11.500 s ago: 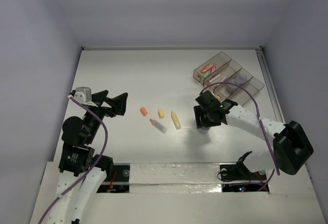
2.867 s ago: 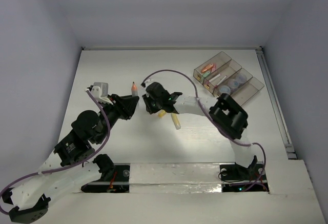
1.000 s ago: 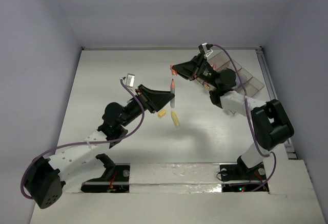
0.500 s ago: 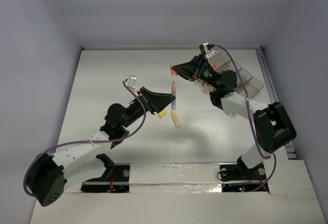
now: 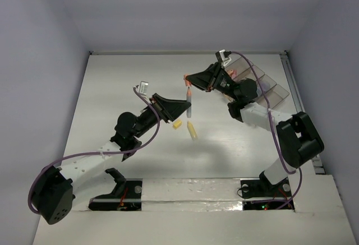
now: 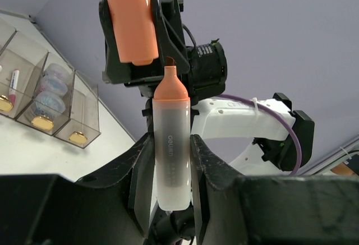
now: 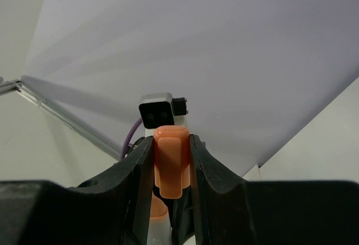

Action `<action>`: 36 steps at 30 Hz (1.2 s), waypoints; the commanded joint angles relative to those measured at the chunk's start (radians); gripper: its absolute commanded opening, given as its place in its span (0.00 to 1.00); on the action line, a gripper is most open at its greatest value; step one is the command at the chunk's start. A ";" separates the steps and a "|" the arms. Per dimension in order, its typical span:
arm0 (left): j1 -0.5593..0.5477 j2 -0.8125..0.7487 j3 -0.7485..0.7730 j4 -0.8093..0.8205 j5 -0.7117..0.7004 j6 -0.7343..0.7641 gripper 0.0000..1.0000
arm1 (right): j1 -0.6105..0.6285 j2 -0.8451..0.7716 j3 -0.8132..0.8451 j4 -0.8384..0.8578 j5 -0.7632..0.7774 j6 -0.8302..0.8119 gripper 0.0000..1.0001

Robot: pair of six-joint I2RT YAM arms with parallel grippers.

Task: Sort the stationery into containers
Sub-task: Close the pen cap on the pen.

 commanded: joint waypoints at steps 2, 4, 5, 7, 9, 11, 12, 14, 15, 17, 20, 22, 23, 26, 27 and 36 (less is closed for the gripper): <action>0.015 -0.017 0.004 0.094 0.019 -0.004 0.00 | 0.018 -0.039 -0.014 0.423 0.014 -0.030 0.21; 0.015 -0.014 0.004 0.096 0.021 -0.007 0.00 | 0.018 -0.040 -0.014 0.423 0.014 -0.032 0.21; 0.015 -0.009 0.004 0.097 0.024 -0.010 0.00 | 0.018 -0.040 -0.015 0.423 0.015 -0.032 0.21; 0.015 -0.003 0.000 0.104 0.027 -0.015 0.00 | 0.018 -0.042 -0.015 0.423 0.019 -0.035 0.21; 0.015 0.002 -0.006 0.114 0.028 -0.021 0.00 | 0.018 -0.042 -0.014 0.423 0.022 -0.035 0.21; 0.015 0.005 -0.013 0.119 0.033 -0.025 0.00 | 0.018 -0.047 -0.012 0.423 0.025 -0.037 0.21; 0.015 0.003 -0.016 0.119 0.033 -0.027 0.00 | 0.018 -0.047 -0.011 0.424 0.028 -0.038 0.21; 0.015 0.003 -0.020 0.122 0.034 -0.027 0.00 | 0.018 -0.045 -0.006 0.423 0.029 -0.038 0.21; 0.015 0.003 -0.020 0.122 0.033 -0.029 0.00 | 0.018 -0.045 -0.004 0.423 0.032 -0.038 0.21; 0.015 0.002 -0.025 0.122 0.033 -0.029 0.00 | 0.018 -0.043 0.000 0.423 0.035 -0.037 0.21; 0.015 -0.001 -0.031 0.120 0.030 -0.029 0.00 | 0.018 -0.042 0.006 0.423 0.035 -0.032 0.22; 0.015 -0.005 -0.034 0.117 0.025 -0.027 0.00 | 0.018 -0.045 0.005 0.423 0.032 -0.032 0.22; 0.015 -0.006 -0.033 0.116 0.025 -0.022 0.00 | 0.018 -0.047 0.002 0.423 0.031 -0.033 0.22; 0.015 -0.006 -0.031 0.114 0.024 -0.021 0.00 | 0.018 -0.054 -0.009 0.423 0.034 -0.035 0.22; 0.015 -0.005 -0.029 0.114 0.024 -0.021 0.00 | 0.018 -0.056 -0.011 0.423 0.035 -0.038 0.22; 0.015 -0.006 -0.028 0.117 0.019 -0.022 0.00 | 0.018 -0.070 -0.018 0.423 0.028 -0.043 0.22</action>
